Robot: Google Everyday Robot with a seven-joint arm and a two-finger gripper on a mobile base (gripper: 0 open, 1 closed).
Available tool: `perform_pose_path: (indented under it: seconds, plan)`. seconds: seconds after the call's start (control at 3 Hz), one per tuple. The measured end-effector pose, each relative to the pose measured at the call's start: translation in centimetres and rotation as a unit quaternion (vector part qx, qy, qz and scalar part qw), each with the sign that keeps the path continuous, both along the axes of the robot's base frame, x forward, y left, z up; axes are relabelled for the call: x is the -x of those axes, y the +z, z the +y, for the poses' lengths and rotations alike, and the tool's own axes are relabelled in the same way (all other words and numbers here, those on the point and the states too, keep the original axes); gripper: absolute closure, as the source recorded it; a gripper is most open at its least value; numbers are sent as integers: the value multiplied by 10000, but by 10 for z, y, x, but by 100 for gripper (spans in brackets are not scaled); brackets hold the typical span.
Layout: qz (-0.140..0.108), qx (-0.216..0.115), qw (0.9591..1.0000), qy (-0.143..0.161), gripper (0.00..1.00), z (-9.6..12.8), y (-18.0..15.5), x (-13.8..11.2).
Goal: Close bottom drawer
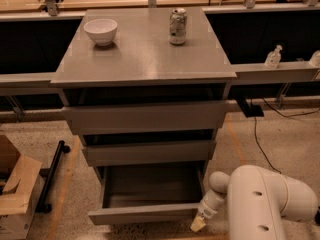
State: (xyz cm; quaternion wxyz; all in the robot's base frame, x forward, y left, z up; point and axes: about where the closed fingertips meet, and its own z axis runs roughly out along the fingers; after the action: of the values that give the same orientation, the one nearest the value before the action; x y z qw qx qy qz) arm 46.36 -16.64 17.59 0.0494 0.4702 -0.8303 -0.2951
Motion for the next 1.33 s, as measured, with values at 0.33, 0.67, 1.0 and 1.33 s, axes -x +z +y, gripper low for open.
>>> perform_pose_path:
  seconds: [0.33, 0.67, 1.0, 1.33]
  plan:
    - [-388, -188, 9991, -60, 100, 0, -4, -37]
    - [-387, -189, 9991, -59, 100, 0, -5, -37]
    - [-651, -192, 9977, 73, 100, 10, -7, -57]
    - [-1270, -74, 9908, 459, 100, 30, -6, -111]
